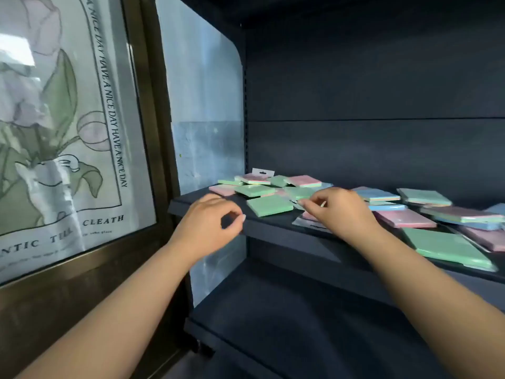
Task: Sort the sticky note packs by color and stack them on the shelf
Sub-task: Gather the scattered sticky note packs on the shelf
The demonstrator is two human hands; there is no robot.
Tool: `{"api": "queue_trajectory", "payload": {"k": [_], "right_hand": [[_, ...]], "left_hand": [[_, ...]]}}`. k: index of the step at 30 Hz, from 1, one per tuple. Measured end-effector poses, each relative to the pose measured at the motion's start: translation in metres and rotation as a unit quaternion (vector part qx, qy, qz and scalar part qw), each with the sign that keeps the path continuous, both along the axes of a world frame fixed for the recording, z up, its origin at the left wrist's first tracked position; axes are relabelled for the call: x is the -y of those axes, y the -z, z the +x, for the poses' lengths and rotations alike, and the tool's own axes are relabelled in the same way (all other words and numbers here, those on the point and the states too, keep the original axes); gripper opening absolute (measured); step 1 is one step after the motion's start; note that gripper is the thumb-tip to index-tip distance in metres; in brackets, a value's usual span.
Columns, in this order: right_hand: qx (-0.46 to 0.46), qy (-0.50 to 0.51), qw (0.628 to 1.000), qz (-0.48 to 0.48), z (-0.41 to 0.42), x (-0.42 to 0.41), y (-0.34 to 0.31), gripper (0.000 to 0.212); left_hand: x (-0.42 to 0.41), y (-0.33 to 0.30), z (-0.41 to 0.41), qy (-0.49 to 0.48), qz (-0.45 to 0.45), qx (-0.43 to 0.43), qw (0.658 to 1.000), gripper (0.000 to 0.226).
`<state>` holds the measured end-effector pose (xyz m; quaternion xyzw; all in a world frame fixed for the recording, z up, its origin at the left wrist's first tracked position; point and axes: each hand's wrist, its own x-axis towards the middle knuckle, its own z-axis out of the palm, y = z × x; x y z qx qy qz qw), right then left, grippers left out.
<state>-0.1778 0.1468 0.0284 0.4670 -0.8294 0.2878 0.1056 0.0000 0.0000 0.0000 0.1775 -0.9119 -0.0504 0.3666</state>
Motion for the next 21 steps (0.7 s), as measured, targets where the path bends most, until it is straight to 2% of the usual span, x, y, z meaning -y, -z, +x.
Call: {"api": "queue_trajectory", "payload": {"k": [3, 10, 12, 15, 21], "right_hand": [[-0.015, 0.025, 0.999, 0.022, -0.011, 0.005, 0.007, 0.034], [-0.062, 0.048, 0.985, 0.153, -0.011, -0.001, 0.033, 0.042], [-0.052, 0.042, 0.988, 0.139, 0.001, -0.005, 0.033, 0.043], [-0.076, 0.074, 0.986, 0.127, 0.02, -0.011, 0.035, 0.063], [-0.082, 0.1, 0.991, 0.046, 0.04, -0.019, 0.051, 0.073]], "left_hand": [[0.015, 0.002, -0.025, 0.046, -0.011, -0.011, 0.999, 0.046], [0.047, 0.016, -0.072, 0.177, -0.018, -0.034, 0.983, 0.04], [0.055, 0.02, -0.079, 0.226, -0.016, -0.046, 0.973, 0.036], [0.069, 0.026, -0.084, 0.285, 0.006, -0.064, 0.956, 0.033], [0.078, 0.029, -0.086, 0.356, 0.025, -0.075, 0.931, 0.031]]}}
